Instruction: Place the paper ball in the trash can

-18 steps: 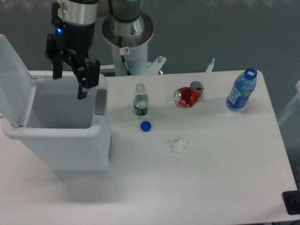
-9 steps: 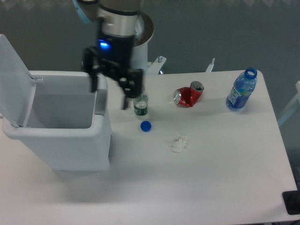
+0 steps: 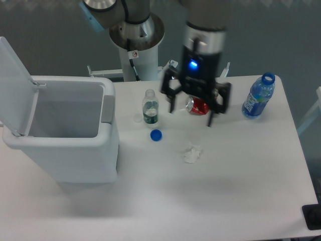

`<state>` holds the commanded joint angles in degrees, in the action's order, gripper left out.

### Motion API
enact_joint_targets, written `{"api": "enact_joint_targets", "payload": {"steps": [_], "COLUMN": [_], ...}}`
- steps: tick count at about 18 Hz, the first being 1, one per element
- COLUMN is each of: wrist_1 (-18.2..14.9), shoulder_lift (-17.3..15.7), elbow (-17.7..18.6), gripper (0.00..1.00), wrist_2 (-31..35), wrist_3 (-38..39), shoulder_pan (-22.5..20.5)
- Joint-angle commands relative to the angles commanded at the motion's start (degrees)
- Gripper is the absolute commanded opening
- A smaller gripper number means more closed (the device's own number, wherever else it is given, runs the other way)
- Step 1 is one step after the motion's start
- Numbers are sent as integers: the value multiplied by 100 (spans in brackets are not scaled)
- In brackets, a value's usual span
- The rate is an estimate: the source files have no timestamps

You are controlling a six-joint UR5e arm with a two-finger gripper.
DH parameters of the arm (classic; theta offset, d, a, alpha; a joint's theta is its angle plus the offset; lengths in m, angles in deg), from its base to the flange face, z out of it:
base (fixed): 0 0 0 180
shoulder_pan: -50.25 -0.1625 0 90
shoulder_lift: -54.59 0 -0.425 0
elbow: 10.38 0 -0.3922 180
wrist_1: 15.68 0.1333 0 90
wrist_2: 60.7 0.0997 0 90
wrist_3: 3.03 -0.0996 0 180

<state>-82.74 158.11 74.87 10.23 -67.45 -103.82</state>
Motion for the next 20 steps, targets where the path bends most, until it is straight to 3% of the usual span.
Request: {"api": "enact_joint_targets", "payload": {"steps": [3,6,10,14,20], "wrist_1": [9,-17,9,-79,-61], "shoulder_lift": [369,651,1099,1161,1223], "elbow": [-44,-88,-307,-325,-316], "gripper": [100,100,100,100,100], "wrist_2": [192,790,983,1370,1889], "wrist_3": [-342,-755,-887,-1739,-1960], "shoulder_pan": [-238,-256,-247,-308,-247]}}
